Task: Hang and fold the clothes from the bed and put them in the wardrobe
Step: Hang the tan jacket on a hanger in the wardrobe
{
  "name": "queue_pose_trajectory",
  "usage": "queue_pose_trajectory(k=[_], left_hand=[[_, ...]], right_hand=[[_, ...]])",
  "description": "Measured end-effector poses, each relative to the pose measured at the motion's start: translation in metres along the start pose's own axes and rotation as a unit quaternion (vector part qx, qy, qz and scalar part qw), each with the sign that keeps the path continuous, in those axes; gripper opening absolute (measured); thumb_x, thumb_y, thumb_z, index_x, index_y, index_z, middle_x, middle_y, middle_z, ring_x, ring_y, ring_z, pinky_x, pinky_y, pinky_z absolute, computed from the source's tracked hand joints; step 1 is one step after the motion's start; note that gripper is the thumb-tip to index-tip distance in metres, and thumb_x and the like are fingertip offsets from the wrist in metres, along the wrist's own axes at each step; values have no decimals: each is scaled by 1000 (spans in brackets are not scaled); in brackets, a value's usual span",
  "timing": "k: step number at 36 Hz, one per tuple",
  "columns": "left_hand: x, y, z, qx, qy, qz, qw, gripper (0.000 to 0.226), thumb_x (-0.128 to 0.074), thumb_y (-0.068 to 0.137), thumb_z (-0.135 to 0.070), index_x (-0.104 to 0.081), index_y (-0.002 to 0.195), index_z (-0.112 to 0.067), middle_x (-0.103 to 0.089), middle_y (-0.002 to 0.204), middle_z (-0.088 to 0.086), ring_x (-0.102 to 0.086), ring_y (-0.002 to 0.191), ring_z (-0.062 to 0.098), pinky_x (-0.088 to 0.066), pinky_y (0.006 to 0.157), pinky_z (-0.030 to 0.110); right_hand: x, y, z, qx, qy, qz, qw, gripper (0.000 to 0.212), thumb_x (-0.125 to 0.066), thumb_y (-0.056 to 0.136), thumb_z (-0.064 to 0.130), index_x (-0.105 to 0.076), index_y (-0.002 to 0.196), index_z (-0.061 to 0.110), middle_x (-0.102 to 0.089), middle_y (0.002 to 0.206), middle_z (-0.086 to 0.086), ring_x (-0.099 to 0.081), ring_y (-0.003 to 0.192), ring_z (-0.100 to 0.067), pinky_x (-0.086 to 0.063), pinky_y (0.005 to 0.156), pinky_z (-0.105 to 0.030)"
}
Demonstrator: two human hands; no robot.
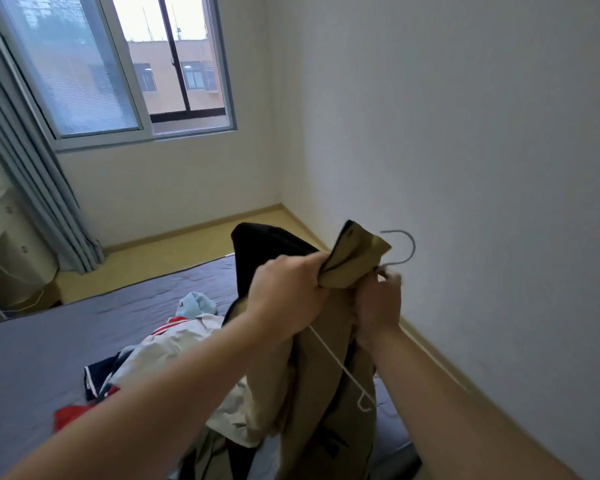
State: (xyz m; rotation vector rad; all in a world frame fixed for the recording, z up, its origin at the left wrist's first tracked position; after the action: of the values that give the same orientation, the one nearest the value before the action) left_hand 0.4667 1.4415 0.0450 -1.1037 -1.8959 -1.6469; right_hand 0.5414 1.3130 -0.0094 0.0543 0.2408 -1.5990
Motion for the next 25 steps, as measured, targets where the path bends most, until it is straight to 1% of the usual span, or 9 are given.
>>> queue_pose_trajectory(k=[3,6,10,12,14,16,21,23,25], left_hand=[[-8,-18,-19,-3,-26,2,1000,23,-52,82,-32,-69,98,-31,-68,68,-7,-65,60,20,-53,54,34],[-13,-25,-33,63,-146,12,987,17,-52,79,-20,-49,88,-34,-62,68,-8,-59,59,15,-51,52,37],[-20,-21,-43,170,-297,55,938,24,-46,86,-17,-47,101,-35,-64,79,-11,-63,72,7,-57,65,39],[-23,-19,-45,209,-335,54,917,34,-44,87,-15,-51,113,-36,-64,90,-18,-63,85,-1,-57,73,24],[-24,-20,-46,216,-361,71,905,43,-46,87,-11,-51,120,-38,-61,97,-27,-60,93,-6,-54,74,13],[-21,-20,-43,210,-376,105,896,45,-52,86,-10,-52,121,-38,-62,98,-24,-62,92,-2,-58,75,21],[-6,-20,-16,127,-284,151,938,27,-70,73,-33,-58,97,-35,-61,92,-14,-64,80,8,-60,68,39],[0,-15,0,59,-115,62,990,38,-71,65,-47,-61,97,-29,-51,108,-15,-56,98,12,-55,82,42],[2,-9,16,-7,18,-35,999,67,-70,60,-56,-54,119,-29,-42,130,-2,-43,124,26,-36,107,46]], right_hand=[[-1,4,10,102,-37,26,994,10,-48,74,23,-56,79,18,-58,64,0,-56,65,-20,-42,57,-33],[-5,0,11,84,6,111,990,11,-50,70,22,-52,59,23,-52,59,-2,-48,61,-21,-39,58,-34],[-10,-12,13,-23,137,218,966,20,-64,73,31,-60,71,12,-57,72,-11,-56,68,-28,-49,64,-36],[-13,-15,17,-30,186,241,952,31,-56,87,38,-67,65,20,-61,67,-3,-62,61,-17,-53,57,-28],[-14,-13,18,-22,202,229,952,38,-53,91,46,-72,68,22,-65,70,-1,-66,64,-15,-54,57,-27],[-12,-11,19,-27,204,195,959,38,-59,81,55,-74,72,21,-66,73,-4,-67,67,-18,-55,61,-29],[-9,-4,19,30,93,126,987,35,-56,70,57,-71,68,25,-67,73,-4,-64,72,-22,-53,71,-43],[-10,-2,26,92,36,120,988,34,-49,79,54,-61,62,27,-60,65,0,-55,63,-18,-44,61,-37],[-12,-1,33,129,-5,129,983,35,-45,83,56,-53,62,29,-52,61,1,-46,57,-17,-35,55,-33]])
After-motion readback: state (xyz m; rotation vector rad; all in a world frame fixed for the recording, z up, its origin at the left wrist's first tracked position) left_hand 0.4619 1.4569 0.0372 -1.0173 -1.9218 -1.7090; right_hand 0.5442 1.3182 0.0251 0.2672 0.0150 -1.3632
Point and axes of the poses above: each hand's wrist, its own y-axis towards the middle knuckle, its own x-axis out of the back of the hand, z = x × y, the point moved 1 cm from there along y, towards the middle knuckle
